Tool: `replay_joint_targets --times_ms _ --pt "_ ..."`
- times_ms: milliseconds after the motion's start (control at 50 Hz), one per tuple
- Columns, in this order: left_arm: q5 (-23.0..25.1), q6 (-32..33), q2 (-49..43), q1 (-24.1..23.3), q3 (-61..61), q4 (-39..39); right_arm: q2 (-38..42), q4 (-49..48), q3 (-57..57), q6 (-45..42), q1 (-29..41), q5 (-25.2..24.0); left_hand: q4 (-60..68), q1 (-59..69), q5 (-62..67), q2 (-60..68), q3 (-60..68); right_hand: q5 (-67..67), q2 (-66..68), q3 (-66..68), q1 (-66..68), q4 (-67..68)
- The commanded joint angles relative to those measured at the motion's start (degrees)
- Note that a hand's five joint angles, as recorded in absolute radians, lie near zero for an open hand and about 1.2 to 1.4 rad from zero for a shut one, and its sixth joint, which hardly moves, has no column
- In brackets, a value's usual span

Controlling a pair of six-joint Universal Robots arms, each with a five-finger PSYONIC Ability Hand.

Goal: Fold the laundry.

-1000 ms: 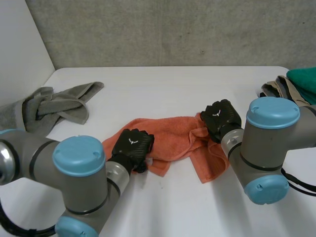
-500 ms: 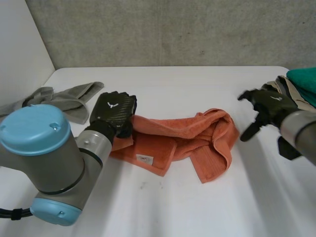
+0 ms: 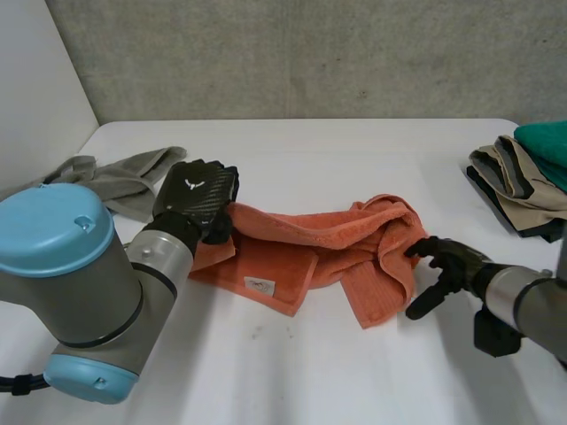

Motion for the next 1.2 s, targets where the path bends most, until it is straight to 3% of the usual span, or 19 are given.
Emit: replay_joint_targets --times_ms 20,180,240,260,340,460,560,700,740,820,940,1040,1200 --pt "0.0 0.0 0.3 0.0 -0.4 0.0 4.3 -1.2 -3.4 1.7 3.7 0.7 11.4 14.9 13.8 11.6 12.0 3.8 5.5 4.6 7.5 4.6" --pt "0.1 0.0 0.5 0.1 -0.8 0.0 9.4 -2.7 -8.4 2.3 7.1 8.5 11.4 14.9 13.8 11.6 12.0 4.2 5.9 4.9 7.9 4.9" --pt "0.1 0.0 0.6 0.1 -0.8 0.0 11.9 -3.1 -10.8 2.2 8.6 11.8 11.4 14.9 13.8 11.6 12.0 11.9 13.6 12.6 15.6 12.7" --pt "0.1 0.0 0.7 0.1 -0.9 0.0 12.5 -3.3 -11.4 2.2 8.9 12.4 11.4 14.9 13.8 11.6 12.0 15.8 17.4 16.5 19.4 16.5" --pt "0.1 0.0 1.5 0.2 -1.0 0.0 14.3 -3.8 -13.6 2.2 9.5 14.8 11.4 14.9 13.8 11.6 12.0 60.4 62.1 61.2 64.1 61.2" --pt "0.0 -0.1 4.7 1.5 -1.3 -0.5 10.5 -6.6 -14.9 1.3 8.7 15.5 11.4 14.9 13.8 11.6 12.0 61.0 62.7 61.7 64.7 61.7" --pt "0.2 0.1 9.5 4.1 -2.1 -2.2 -0.5 -6.3 -15.8 -6.1 7.5 12.9 11.4 14.9 13.8 11.6 12.0 61.0 62.7 61.7 64.7 61.7" --pt "2.0 0.1 16.8 8.8 -2.2 -9.0 -10.4 1.0 -18.6 -40.1 2.2 5.8 11.4 14.9 13.8 11.6 12.0 61.0 62.7 61.7 64.7 61.7" --pt "4.4 0.3 17.8 10.5 -2.2 -11.8 -13.6 4.3 -18.9 -51.1 2.2 6.0 11.4 14.9 13.8 11.6 12.0 61.0 62.7 61.7 64.7 61.7" --pt "9.4 0.3 17.4 12.6 -2.4 -16.1 -15.5 7.3 -18.7 -62.3 2.2 8.8 11.4 14.9 13.8 11.6 12.0 61.0 62.7 61.7 64.7 61.7" --pt "11.7 0.9 9.6 13.3 -1.5 -17.6 -13.5 7.4 -18.4 -67.3 3.1 9.1 11.4 14.9 13.8 11.6 12.0 61.0 62.7 61.7 64.7 61.7" --pt "11.8 8.2 -1.7 13.3 4.6 -17.0 -3.7 5.2 -20.2 -68.2 3.7 9.5 11.4 14.9 13.8 11.6 12.0 61.0 62.7 61.7 64.7 61.7" --pt "10.2 17.3 -14.0 13.2 24.1 -10.7 8.8 -10.4 -30.6 -68.2 3.9 10.9 11.4 14.9 13.8 11.6 12.0 61.0 62.7 61.7 64.7 61.7"
